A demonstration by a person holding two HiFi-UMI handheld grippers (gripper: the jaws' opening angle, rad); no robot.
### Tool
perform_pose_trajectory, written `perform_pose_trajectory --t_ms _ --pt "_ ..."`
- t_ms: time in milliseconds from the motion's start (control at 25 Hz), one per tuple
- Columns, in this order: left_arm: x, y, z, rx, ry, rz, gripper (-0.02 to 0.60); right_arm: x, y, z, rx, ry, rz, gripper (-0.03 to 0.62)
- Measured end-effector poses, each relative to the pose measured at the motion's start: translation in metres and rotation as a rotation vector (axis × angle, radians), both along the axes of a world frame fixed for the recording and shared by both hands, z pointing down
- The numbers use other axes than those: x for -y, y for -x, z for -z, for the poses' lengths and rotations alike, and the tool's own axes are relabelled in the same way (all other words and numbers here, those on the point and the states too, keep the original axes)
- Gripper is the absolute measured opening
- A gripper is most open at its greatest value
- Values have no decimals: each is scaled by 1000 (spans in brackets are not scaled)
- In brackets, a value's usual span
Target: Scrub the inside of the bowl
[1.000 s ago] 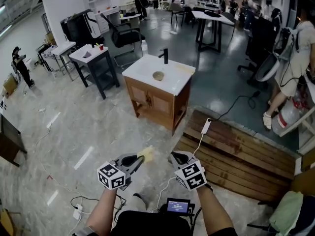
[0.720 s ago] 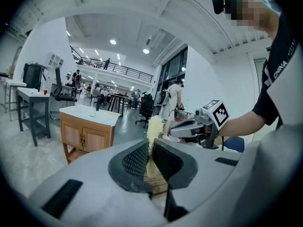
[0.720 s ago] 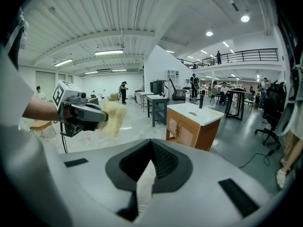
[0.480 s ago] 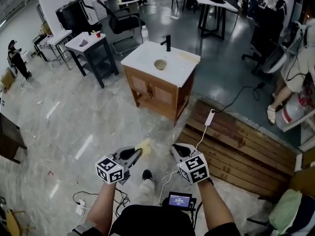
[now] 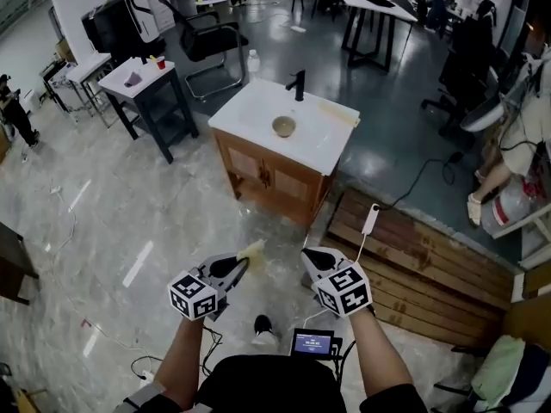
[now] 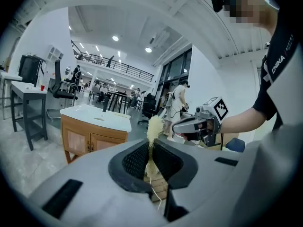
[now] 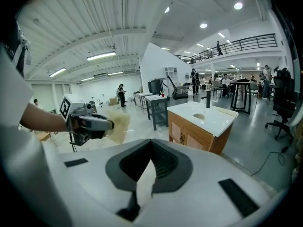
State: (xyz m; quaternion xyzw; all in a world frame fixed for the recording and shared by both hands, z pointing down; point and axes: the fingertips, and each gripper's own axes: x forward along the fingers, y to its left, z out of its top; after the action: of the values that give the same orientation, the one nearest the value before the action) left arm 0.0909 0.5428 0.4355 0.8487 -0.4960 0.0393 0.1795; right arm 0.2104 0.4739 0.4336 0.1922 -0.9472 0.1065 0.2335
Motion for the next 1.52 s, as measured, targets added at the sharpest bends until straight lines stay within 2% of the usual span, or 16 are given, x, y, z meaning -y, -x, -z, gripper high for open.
perform_pose_trajectory --t_ms 280,760,1240,1520 --pt "42 65 6 -5 -15 -21 20 41 57 8 3 0 -56 8" --pt "106 97 -12 -29 13 -33 20 105 103 -16 -43 23 -63 8" --pt "255 125 -7 28 36 -42 21 253 137 -26 2 68 -65 8" --pt "332 125 -5 38 45 -40 20 329 142 -28 11 88 -58 8"
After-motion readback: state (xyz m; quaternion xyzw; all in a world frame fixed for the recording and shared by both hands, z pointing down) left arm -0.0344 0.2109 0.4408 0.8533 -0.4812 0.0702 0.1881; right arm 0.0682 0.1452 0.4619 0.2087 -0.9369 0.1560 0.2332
